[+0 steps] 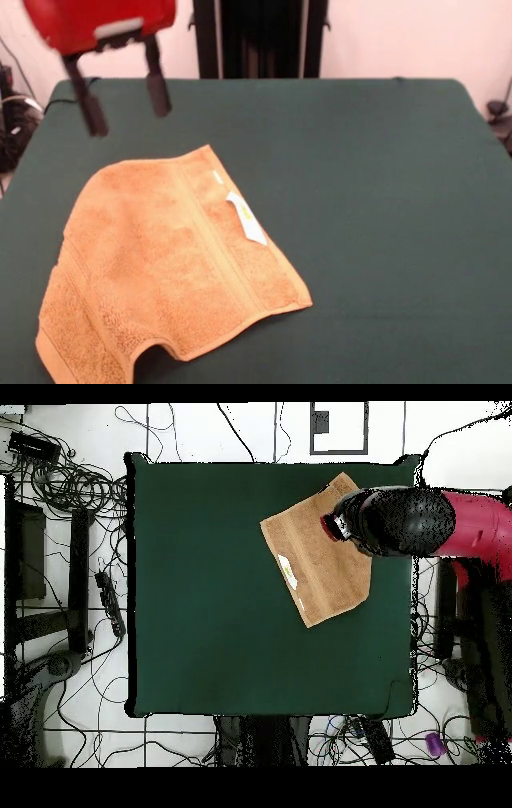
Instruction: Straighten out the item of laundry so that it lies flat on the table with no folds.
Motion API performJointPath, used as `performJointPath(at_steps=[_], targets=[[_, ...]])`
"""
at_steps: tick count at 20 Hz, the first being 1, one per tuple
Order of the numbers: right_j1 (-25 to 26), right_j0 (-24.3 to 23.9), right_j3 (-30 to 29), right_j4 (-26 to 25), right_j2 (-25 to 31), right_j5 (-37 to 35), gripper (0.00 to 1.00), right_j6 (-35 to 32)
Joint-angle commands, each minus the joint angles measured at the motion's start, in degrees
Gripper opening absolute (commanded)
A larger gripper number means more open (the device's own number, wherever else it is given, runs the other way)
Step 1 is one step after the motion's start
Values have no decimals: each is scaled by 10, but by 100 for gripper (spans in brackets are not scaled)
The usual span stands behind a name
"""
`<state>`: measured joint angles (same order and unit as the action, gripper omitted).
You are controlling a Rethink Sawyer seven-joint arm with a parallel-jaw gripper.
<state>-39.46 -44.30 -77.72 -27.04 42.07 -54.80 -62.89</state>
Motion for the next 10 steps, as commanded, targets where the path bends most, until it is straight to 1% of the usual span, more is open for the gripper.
performJointPath(at_steps=[1,7,10], targets=[[-49,55,-187,12,-71,75,100,-220],[-45,96,-201,24,-130,113,100,-244],[-31,108,-203,29,-148,136,100,-244]])
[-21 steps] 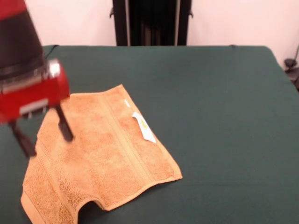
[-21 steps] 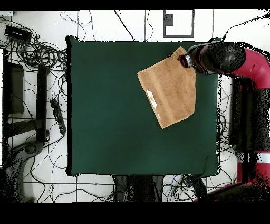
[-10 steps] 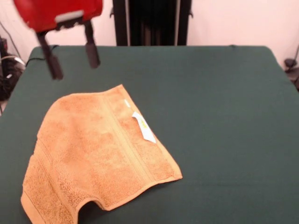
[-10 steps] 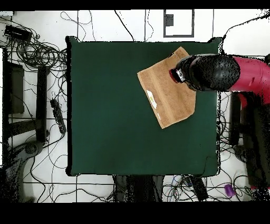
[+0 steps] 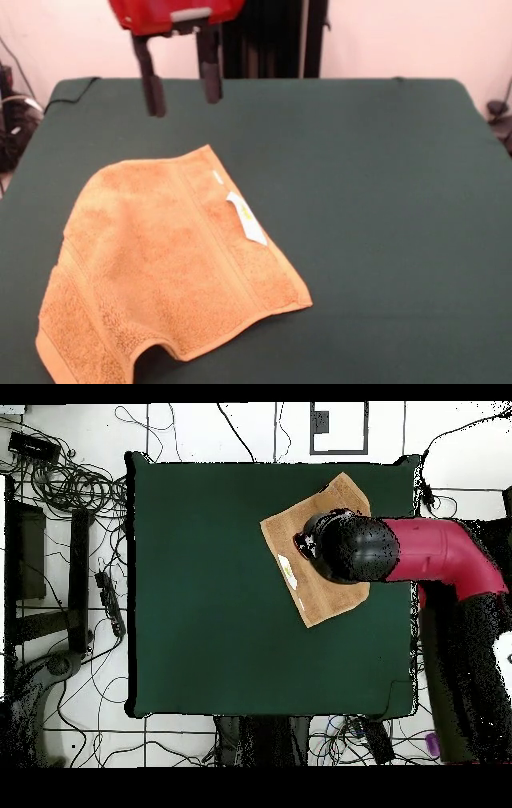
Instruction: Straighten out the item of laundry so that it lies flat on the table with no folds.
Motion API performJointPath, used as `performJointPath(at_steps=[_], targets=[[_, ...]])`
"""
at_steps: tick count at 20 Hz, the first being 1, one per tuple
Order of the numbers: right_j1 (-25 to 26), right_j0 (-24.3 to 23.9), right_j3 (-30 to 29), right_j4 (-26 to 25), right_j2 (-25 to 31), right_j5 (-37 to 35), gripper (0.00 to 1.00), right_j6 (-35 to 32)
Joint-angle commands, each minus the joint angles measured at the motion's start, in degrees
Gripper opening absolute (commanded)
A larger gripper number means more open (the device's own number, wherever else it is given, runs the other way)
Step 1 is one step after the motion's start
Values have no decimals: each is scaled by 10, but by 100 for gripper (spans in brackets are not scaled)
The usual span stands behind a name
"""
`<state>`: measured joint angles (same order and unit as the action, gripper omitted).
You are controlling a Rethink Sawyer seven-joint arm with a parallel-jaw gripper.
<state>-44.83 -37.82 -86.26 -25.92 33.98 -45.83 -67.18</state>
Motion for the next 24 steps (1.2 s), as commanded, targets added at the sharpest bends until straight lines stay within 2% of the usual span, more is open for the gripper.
performJointPath(at_steps=[1,6,11,24], targets=[[27,47,-117,19,-72,52,100,-202],[45,63,-117,24,-96,87,100,-217],[28,109,-102,22,-164,97,100,-288],[53,133,-77,66,-191,97,100,-278]])
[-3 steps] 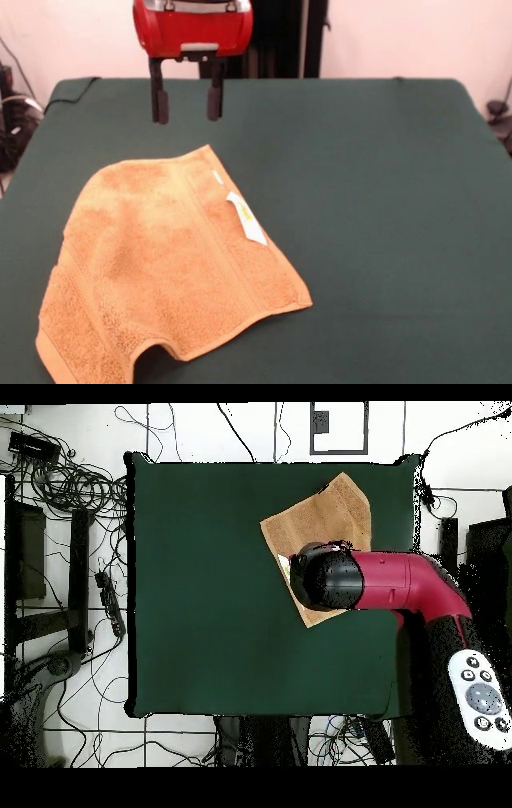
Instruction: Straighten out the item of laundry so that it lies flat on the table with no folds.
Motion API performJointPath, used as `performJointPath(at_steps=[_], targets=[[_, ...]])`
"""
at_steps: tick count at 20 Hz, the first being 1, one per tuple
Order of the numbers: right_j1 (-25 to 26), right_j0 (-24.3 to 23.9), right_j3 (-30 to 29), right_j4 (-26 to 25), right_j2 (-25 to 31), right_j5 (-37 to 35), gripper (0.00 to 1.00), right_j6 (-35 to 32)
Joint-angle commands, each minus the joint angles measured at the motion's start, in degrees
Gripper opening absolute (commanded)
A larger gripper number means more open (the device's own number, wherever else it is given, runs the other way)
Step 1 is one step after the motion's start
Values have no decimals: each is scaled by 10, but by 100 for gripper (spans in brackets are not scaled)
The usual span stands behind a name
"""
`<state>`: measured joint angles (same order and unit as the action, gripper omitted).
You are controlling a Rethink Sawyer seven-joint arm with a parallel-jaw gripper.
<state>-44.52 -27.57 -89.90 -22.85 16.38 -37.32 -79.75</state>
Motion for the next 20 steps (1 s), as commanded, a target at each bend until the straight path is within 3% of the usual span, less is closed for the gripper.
performJointPath(at_steps=[1,20], targets=[[50,32,-40,37,-16,13,100,-150],[78,61,-26,91,-26,6,100,-133]])
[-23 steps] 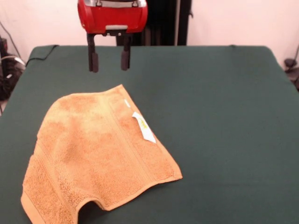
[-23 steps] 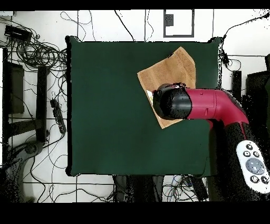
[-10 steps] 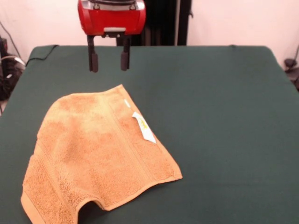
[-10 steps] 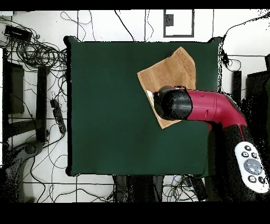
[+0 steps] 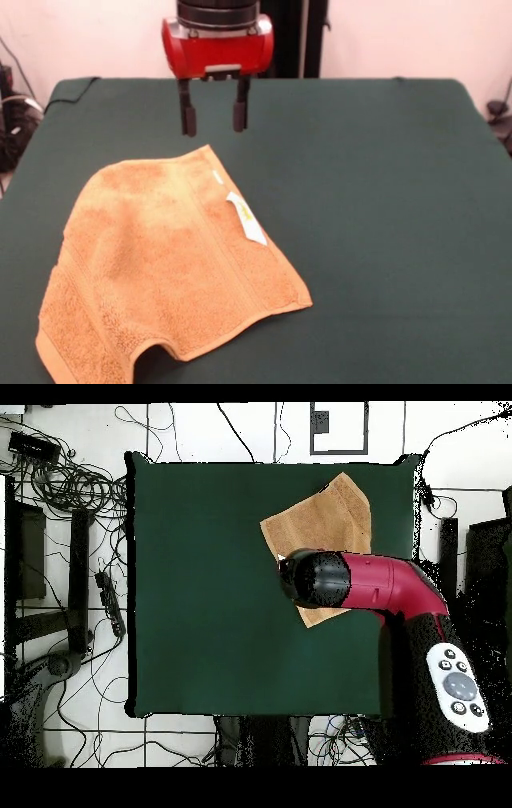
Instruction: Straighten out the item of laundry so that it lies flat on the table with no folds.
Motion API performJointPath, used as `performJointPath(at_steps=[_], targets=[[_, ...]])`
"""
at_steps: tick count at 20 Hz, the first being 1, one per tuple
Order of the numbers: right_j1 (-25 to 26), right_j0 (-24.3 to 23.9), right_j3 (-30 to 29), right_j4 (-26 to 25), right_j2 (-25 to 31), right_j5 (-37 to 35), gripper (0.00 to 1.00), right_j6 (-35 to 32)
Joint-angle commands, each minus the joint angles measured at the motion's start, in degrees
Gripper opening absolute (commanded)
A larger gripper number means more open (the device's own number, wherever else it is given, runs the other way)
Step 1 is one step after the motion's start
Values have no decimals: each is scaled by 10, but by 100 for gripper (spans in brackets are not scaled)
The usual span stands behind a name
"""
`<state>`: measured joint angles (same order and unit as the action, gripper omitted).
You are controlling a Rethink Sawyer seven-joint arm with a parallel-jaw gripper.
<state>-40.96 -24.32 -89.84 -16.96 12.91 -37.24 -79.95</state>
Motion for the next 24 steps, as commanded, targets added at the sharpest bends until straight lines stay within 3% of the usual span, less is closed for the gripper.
performJointPath(at_steps=[1,5,12,15,17,19,24], targets=[[48,30,-22,33,8,2,100,-127],[68,43,-4,40,6,-14,100,-116],[70,66,-18,58,-22,61,100,-181],[45,56,-69,63,-21,110,100,-182],[42,62,-69,66,-28,86,100,-167],[46,85,-35,77,-51,-12,100,-162],[85,93,23,88,-49,-3,100,-142]])
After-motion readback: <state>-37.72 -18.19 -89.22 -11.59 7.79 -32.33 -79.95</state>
